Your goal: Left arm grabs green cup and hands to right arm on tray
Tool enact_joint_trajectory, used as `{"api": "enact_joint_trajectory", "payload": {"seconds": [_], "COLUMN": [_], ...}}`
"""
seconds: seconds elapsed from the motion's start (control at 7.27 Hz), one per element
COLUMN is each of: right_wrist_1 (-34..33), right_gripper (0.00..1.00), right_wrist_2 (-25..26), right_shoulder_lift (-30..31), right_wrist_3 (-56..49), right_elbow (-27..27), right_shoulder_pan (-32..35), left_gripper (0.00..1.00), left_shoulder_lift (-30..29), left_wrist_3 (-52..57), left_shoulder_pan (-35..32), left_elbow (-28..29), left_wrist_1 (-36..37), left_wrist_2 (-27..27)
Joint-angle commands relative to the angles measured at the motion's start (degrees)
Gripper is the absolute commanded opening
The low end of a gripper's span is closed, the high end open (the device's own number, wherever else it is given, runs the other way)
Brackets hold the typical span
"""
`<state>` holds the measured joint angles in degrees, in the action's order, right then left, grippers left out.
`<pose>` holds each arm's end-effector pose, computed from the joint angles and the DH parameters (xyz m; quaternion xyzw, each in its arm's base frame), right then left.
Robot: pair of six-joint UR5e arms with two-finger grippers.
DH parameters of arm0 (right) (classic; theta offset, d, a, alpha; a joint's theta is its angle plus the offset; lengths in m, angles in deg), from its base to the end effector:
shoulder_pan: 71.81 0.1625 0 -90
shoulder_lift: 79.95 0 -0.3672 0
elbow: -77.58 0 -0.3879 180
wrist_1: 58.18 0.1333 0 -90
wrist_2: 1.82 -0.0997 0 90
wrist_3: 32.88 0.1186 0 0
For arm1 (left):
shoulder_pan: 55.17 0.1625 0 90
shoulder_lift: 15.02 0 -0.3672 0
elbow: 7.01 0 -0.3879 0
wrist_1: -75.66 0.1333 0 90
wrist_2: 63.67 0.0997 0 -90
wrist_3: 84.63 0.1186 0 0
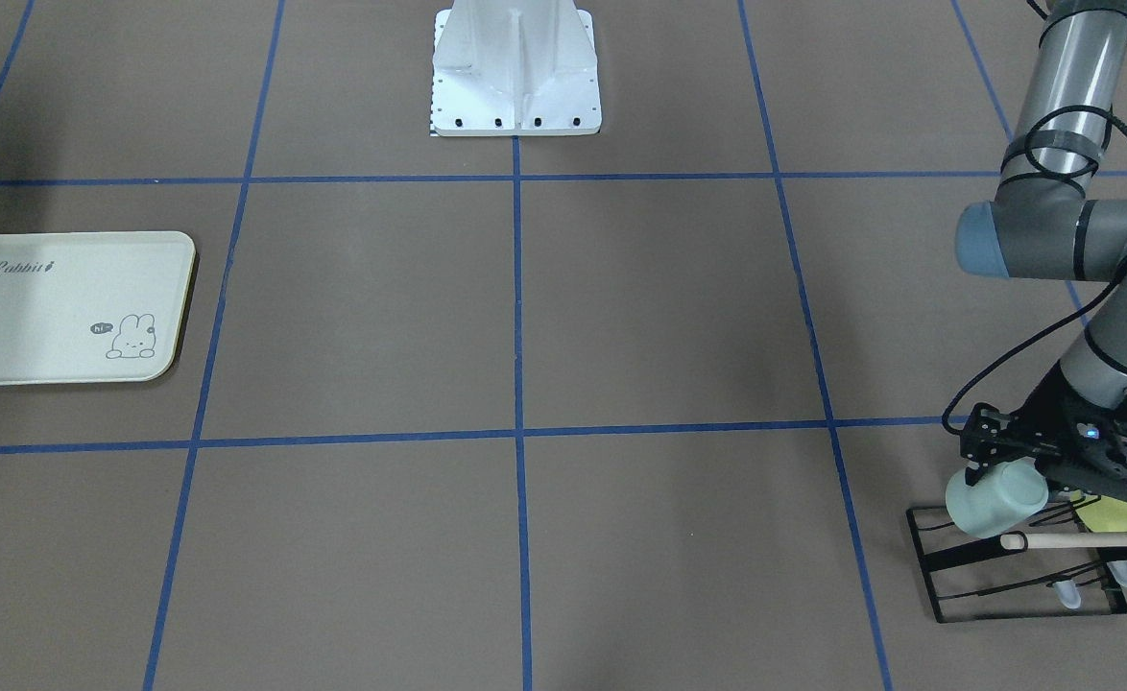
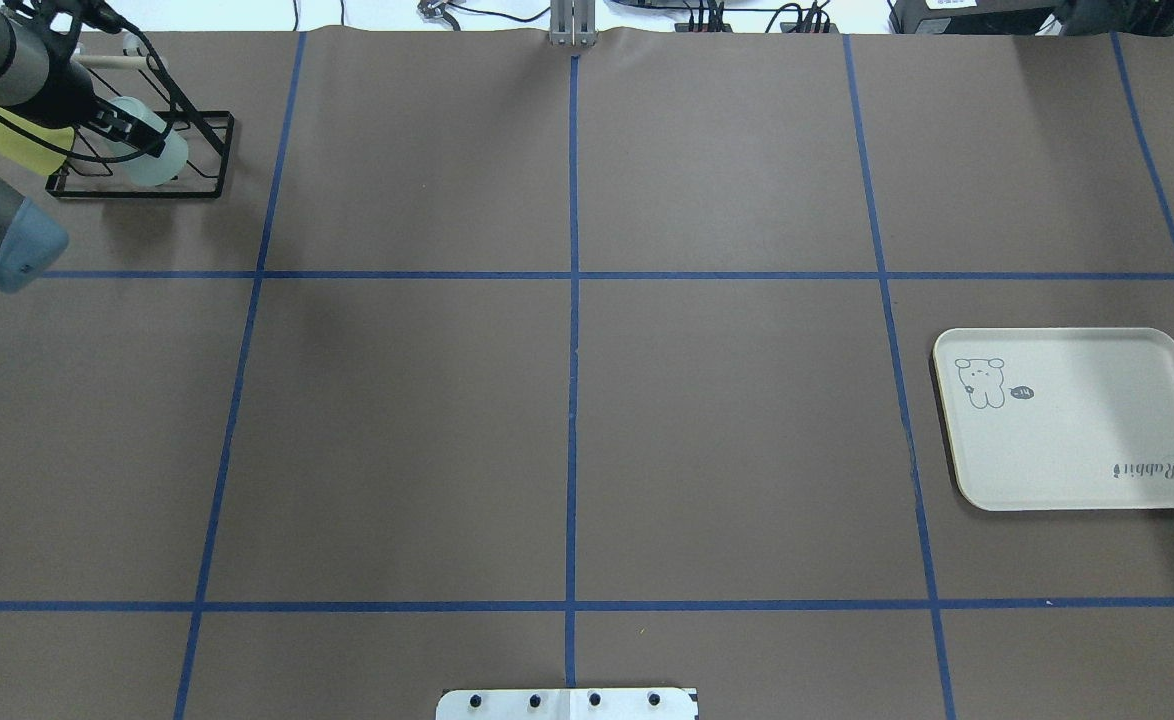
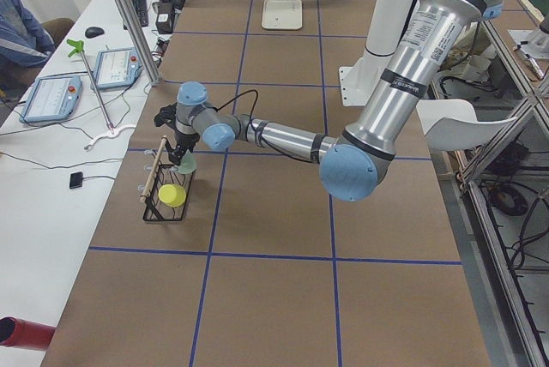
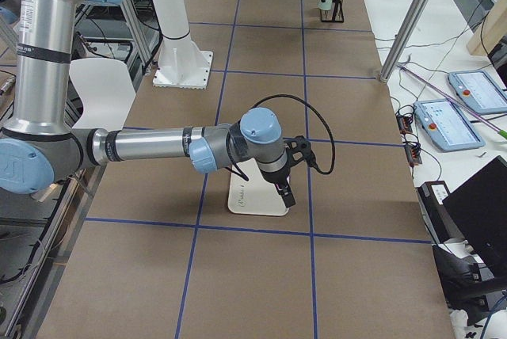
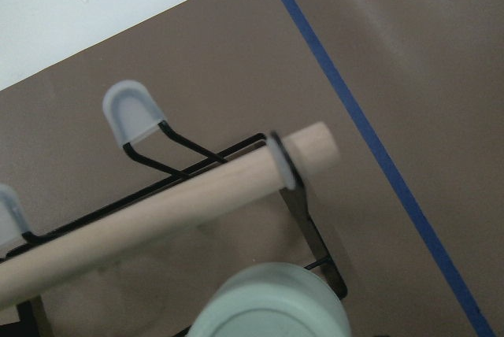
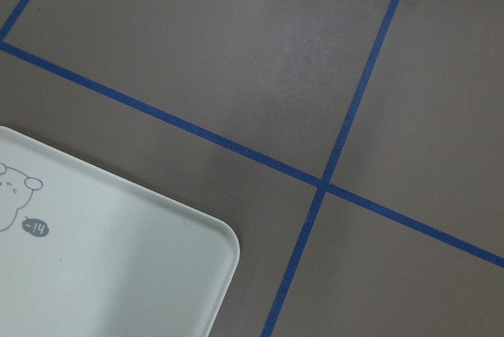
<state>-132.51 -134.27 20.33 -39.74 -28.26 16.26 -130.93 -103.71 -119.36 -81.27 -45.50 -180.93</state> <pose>0.0382 -0.4467 0.5317 0.1869 -0.3481 -0.1367 0.9084 0.2279 -0.6526 0.4376 0.2328 0.3347 0.1364 0.9029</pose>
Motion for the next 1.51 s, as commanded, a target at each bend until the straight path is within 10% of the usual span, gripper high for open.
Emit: {"api": "enact_joint_trajectory", "payload": {"seconds": [0.0,0.96,1.38], "right_wrist_1": [-0.02,0.06,16.43], "right_gripper": [1.00,1.00,0.99], "right_wrist_2": [0.00,-0.78,-9.13], "right_shoulder_lift": [0.00,0.00,0.18], "right_wrist_3": [0.00,1.48,23.81], "right_elbow": [-0.07,-0.59,-0.42], "right_shoulder_pan": [0.00,0.00,0.00], "left_gripper": [0.27,0.19,0.19], "left_shoulder_lift": [0.15,5.76,4.99], "left_wrist_3": [-0.09,-2.79,-14.93], "left_shoulder_pan": [-0.76,-8.50,-7.62], "left_elbow": [-0.61,-16.15,-20.20], "left_wrist_1": [-0.04,0.66,-0.13], "left_wrist_2": [-0.07,-10.43,-10.52]}}
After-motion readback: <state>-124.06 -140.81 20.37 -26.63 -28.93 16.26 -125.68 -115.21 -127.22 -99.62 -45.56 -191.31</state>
